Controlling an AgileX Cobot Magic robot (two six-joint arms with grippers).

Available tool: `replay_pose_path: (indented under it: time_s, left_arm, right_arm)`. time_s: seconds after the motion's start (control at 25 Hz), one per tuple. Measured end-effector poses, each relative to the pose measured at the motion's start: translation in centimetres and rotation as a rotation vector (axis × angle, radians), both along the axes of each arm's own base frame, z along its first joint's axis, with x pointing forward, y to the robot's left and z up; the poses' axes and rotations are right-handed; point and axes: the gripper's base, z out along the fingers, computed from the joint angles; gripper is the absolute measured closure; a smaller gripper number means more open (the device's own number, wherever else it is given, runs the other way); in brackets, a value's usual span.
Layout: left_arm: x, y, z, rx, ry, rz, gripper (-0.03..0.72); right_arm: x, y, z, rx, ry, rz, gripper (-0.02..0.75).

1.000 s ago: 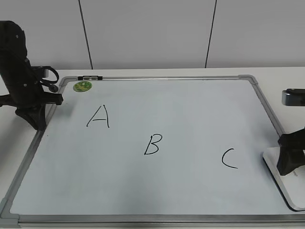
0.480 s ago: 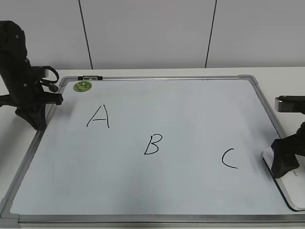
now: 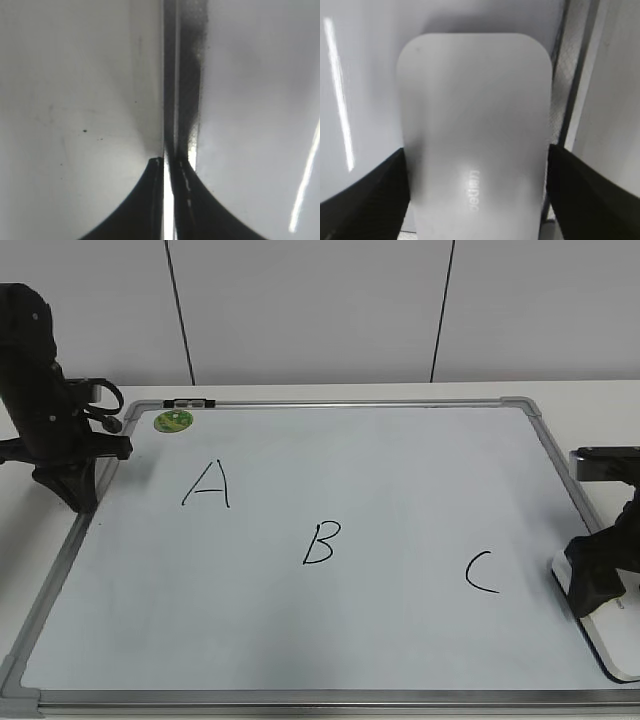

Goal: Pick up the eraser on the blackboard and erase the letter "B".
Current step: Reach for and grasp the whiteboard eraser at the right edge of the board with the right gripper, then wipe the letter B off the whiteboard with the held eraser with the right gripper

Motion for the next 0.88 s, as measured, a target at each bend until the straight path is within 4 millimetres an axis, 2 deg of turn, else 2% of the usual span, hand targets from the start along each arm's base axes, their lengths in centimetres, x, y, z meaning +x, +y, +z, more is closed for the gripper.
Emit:
replay_pose_path:
  time_s: [0.32, 0.56, 0.88]
  left_arm:
    - [0.0, -0.03, 0.0, -0.004, 0.0, 0.002, 0.668]
    - [0.0, -0.04, 0.0, -0.005, 0.0, 0.003, 0.668]
    - [0.0, -0.06, 0.0, -0.007, 0.001, 0.004, 0.668]
  right_arm:
    - [0.15, 0.17, -0.79, 0.018, 0.026, 0.001, 0.144]
    - [0.15, 0.17, -0.79, 0.018, 0.025, 0.005, 0.211]
    - [0.08, 0.18, -0.75, 0.019, 0.037, 0.008, 0.215]
